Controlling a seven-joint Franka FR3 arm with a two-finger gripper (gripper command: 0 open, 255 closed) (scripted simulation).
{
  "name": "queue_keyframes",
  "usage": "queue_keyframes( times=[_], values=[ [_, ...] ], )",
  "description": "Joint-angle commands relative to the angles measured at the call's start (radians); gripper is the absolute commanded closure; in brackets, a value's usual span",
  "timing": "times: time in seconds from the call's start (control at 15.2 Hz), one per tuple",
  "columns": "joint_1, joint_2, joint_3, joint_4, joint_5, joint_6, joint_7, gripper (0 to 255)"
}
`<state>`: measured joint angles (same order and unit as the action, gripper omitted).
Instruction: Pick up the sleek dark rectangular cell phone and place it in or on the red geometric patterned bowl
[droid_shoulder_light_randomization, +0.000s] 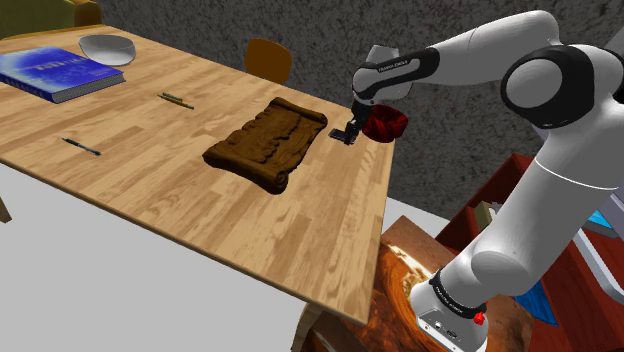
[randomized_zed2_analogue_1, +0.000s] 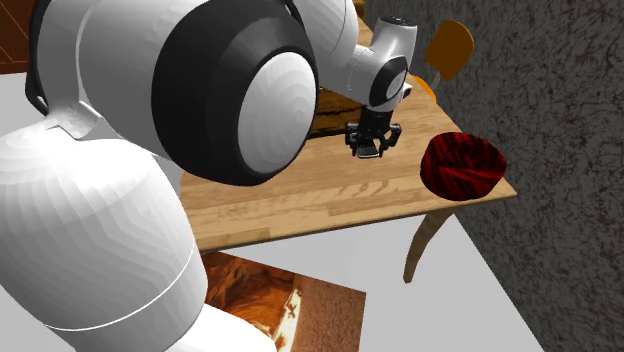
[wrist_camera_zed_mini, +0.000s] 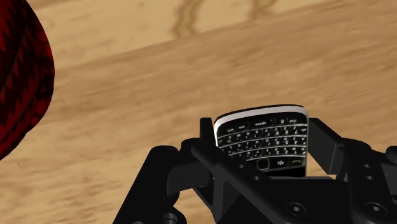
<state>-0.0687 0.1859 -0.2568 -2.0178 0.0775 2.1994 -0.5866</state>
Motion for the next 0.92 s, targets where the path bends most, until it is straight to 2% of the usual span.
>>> queue_keyframes(
  times=[0.0,0.86],
  values=[
    [0.000,-0.012,-0.002,0.013,-0.005,-0.025,0.002,255],
    [0.004,-0.078,-0.005,0.111,-0.029,-0.186,0.021,255]
  ],
)
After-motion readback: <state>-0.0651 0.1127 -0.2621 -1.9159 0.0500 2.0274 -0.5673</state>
